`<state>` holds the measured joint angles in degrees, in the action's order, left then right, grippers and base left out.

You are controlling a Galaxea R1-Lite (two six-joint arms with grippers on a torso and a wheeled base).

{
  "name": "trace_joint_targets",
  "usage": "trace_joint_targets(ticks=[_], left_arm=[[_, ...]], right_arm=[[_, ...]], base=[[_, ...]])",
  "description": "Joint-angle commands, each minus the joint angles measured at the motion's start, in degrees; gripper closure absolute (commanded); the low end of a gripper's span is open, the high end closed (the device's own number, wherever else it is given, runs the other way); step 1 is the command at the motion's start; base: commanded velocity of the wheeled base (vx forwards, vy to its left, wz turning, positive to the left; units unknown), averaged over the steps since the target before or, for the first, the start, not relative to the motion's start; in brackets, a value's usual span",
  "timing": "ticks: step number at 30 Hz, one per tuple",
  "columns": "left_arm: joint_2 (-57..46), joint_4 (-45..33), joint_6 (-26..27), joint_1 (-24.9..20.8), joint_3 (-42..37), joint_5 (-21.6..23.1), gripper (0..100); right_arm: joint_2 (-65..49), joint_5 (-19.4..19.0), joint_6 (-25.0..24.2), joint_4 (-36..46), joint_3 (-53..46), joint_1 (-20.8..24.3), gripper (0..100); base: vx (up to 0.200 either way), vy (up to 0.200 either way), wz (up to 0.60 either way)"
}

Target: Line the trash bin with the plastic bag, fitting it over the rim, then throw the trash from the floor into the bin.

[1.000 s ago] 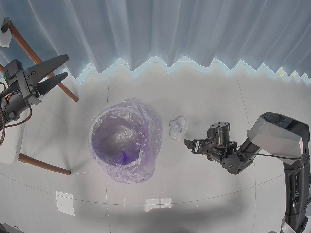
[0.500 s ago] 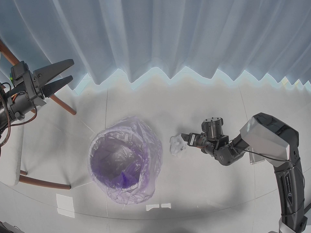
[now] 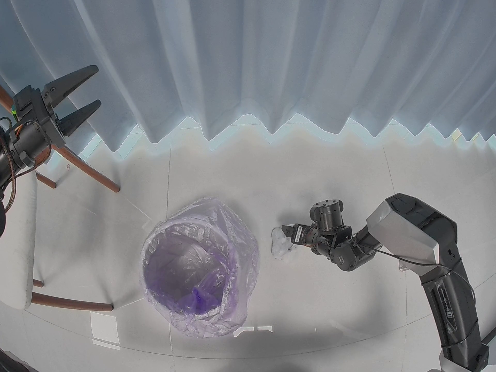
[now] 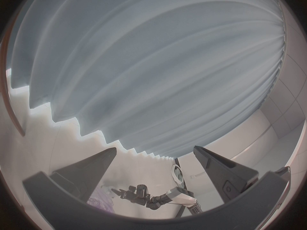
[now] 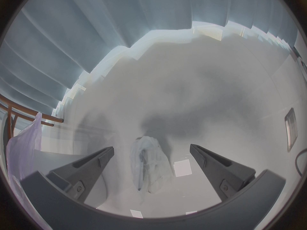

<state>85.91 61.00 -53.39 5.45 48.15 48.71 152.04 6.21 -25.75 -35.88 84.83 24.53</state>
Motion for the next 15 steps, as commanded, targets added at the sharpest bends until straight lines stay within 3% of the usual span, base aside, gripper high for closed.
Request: trace_joint_targets(ticks=[1, 10, 11, 15], left_arm=[[2.3, 1.1, -1.9, 1.7, 1.1, 0.0, 0], [2.0, 2.4, -2.9, 1.3, 0.5, 0.1, 0], [2.0, 2.4, -2.9, 1.3, 0.5, 0.1, 0], [1.8, 2.4, -2.9, 1.4, 0.5, 0.1, 0]], right_arm=[[1.9, -0.7, -1.2, 0.2, 0.7, 0.0, 0], [2.0, -2.2, -2.9, 3.4, 2.6, 0.0, 0], [2.0, -2.3, -3.1, 3.6, 2.7, 0.1, 100], [2.0, -2.3, -3.1, 3.8, 2.8, 0.1, 100]], base=[[0.000, 0.000, 0.00], [0.000, 0.000, 0.00], [0.000, 0.000, 0.00], [0.000, 0.000, 0.00]])
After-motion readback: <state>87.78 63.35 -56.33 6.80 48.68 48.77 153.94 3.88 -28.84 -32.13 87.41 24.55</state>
